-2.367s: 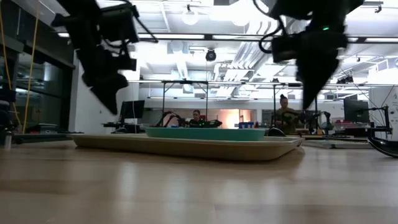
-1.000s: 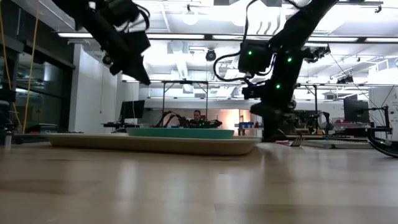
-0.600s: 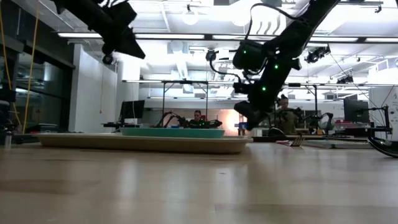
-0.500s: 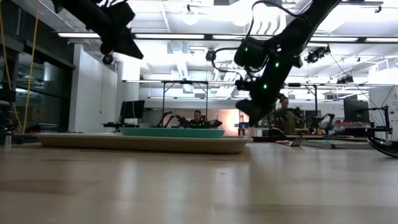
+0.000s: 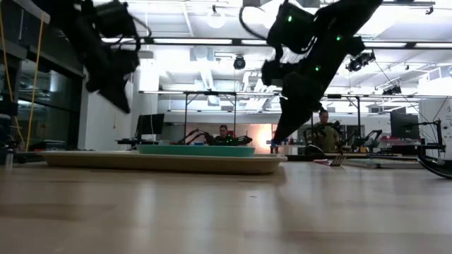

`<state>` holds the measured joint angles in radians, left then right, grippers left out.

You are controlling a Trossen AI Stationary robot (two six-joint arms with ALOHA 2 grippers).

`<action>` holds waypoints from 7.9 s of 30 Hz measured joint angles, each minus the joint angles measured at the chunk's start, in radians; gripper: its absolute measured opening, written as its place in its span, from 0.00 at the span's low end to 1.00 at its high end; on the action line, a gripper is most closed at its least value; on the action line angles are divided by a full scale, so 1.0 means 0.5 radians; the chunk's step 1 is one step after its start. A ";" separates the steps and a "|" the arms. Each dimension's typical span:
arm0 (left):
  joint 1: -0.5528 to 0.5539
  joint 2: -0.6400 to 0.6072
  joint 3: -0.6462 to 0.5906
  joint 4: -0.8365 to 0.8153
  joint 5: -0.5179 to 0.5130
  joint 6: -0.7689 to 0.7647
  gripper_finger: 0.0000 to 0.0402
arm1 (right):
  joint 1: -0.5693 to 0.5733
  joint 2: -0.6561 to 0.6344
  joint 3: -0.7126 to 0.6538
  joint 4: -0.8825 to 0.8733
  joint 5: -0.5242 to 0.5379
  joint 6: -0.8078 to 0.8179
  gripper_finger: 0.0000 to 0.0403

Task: Pick and place plate/cup/fork/spoon on tray
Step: Adjust the light brown tray, then put the pink fork to the left of the blue plate on the light brown tray

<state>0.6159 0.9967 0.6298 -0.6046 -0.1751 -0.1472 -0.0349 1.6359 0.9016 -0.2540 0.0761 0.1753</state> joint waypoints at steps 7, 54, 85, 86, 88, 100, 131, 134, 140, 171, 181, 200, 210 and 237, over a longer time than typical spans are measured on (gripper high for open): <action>-0.001 0.122 -0.145 0.071 -0.020 -0.117 0.00 | 0.185 0.009 0.000 0.167 0.227 0.193 0.00; -0.072 0.401 -0.047 0.095 -0.012 -0.147 0.00 | 0.329 -0.074 -0.003 -0.614 0.461 0.491 0.00; -0.545 -0.375 -0.478 1.729 0.337 -0.161 0.00 | -0.350 0.042 0.002 -0.323 0.478 0.054 0.00; -0.551 -0.375 -0.478 1.733 0.337 -0.156 0.00 | -0.350 0.062 0.002 -0.328 0.491 0.053 0.00; -0.557 -0.375 -0.479 1.730 0.336 -0.156 0.00 | -0.350 0.071 0.002 -0.329 0.520 0.060 0.00; -0.557 -0.375 -0.479 1.744 0.336 -0.156 0.00 | -0.344 0.091 0.005 -0.148 0.386 0.098 0.00; -0.556 -0.375 -0.479 1.725 0.360 -0.174 0.00 | -0.495 -0.473 0.000 -0.875 1.050 0.859 0.15; -0.556 -0.375 -0.479 1.709 0.394 -0.178 0.00 | -0.556 -0.423 -0.048 -0.821 1.073 0.915 0.29; -0.556 -0.375 -0.479 1.692 0.396 -0.177 0.00 | -0.655 -0.404 -0.388 -0.449 1.159 1.162 0.57; -0.582 -0.375 -0.479 1.726 0.396 -0.174 0.00 | -0.819 0.104 -0.555 0.277 1.157 1.398 0.22; -0.582 -0.375 -0.479 1.725 0.396 -0.173 0.00 | -0.820 0.066 -0.564 0.197 1.223 1.307 0.08; -0.583 -0.366 -0.479 1.717 0.389 -0.239 0.00 | -0.309 -0.599 -0.567 0.240 1.333 0.960 0.02; -0.611 -0.139 -0.479 1.872 0.330 -0.229 0.06 | 0.170 -0.378 -0.562 1.550 1.185 0.284 0.03; -0.674 0.610 -0.479 3.306 0.080 -0.853 0.55 | 0.265 0.028 0.102 1.394 1.319 -0.098 0.03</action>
<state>0.2787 1.3019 0.3901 1.0486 -0.1352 -0.5739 0.0978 1.6501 0.9527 0.4431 0.7354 0.1265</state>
